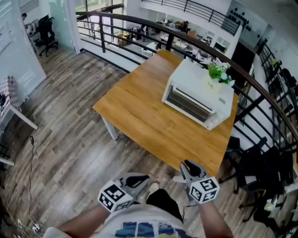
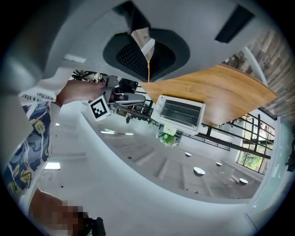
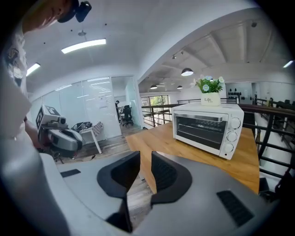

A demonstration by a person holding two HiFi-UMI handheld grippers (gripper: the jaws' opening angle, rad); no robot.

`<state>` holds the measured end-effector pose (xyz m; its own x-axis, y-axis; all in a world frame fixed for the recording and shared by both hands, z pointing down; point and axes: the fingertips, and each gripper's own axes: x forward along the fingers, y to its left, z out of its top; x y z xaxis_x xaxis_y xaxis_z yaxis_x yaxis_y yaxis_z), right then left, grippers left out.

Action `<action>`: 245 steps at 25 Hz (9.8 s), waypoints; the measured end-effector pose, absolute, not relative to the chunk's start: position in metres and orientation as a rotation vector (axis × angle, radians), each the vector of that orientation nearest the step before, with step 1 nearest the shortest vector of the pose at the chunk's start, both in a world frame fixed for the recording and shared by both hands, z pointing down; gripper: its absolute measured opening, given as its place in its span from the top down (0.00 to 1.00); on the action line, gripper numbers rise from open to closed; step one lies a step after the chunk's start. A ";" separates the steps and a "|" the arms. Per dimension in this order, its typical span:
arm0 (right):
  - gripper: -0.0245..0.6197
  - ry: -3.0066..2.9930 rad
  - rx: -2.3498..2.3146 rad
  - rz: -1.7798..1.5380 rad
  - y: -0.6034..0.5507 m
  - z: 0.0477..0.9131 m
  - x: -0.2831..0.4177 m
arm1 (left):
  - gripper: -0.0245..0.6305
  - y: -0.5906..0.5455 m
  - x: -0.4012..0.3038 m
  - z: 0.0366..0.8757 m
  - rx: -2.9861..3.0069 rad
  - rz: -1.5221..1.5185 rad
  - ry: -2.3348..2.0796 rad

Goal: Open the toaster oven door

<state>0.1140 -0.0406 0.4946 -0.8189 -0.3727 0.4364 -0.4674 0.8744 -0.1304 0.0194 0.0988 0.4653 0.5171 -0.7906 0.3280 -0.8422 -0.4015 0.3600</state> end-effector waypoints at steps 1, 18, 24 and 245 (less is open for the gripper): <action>0.84 -2.646 0.633 0.321 -0.054 0.490 0.111 | 0.95 0.090 0.018 0.464 2.282 0.135 -1.325; 0.72 -2.701 0.841 0.356 -0.295 0.437 0.068 | 0.95 -0.081 0.011 0.424 2.321 0.059 -1.369; 0.68 -2.609 0.995 0.382 -0.339 0.451 0.063 | 0.95 -0.107 -0.010 0.424 2.382 0.125 -1.279; 0.67 -1.909 1.538 0.735 -0.215 0.723 0.069 | 0.95 -0.111 -0.141 0.467 2.584 0.332 -0.661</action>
